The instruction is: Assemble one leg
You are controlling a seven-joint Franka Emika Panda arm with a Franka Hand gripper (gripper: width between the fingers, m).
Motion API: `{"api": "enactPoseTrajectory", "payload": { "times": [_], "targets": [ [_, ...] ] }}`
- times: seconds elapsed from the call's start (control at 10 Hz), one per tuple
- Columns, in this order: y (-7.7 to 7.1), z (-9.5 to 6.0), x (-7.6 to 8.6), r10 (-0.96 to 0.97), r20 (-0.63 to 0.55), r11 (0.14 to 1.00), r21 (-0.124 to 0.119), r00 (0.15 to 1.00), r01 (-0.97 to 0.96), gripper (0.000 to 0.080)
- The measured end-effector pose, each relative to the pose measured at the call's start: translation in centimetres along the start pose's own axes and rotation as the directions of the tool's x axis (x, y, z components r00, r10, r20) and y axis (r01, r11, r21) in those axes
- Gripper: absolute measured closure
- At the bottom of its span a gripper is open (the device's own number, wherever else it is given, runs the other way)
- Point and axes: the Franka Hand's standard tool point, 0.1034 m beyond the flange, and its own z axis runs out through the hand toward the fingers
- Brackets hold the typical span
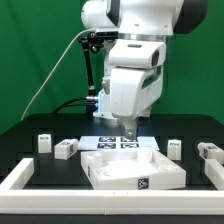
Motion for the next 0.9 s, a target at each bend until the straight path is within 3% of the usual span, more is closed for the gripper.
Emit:
{"api": "enactPoseTrajectory", "payload": {
  "times": [0.2,0.5,0.7,0.9],
  "targets": [
    [-1.1,0.7,-0.3,-0.005,0.010,1.000,0.030,1.000,0.005,0.0150],
    [-1.1,0.8,-0.4,-0.006,0.010,1.000,0.031,1.000,0.006,0.0150],
    [-2.5,2.1,-1.9,-0.249,-0.006,0.968,0.015,0.969,0.249,0.0150],
    [-3.6,2.8,-1.6,-0.373,0.021,0.928,0.008,0.927,0.373,0.0150]
  ]
}}
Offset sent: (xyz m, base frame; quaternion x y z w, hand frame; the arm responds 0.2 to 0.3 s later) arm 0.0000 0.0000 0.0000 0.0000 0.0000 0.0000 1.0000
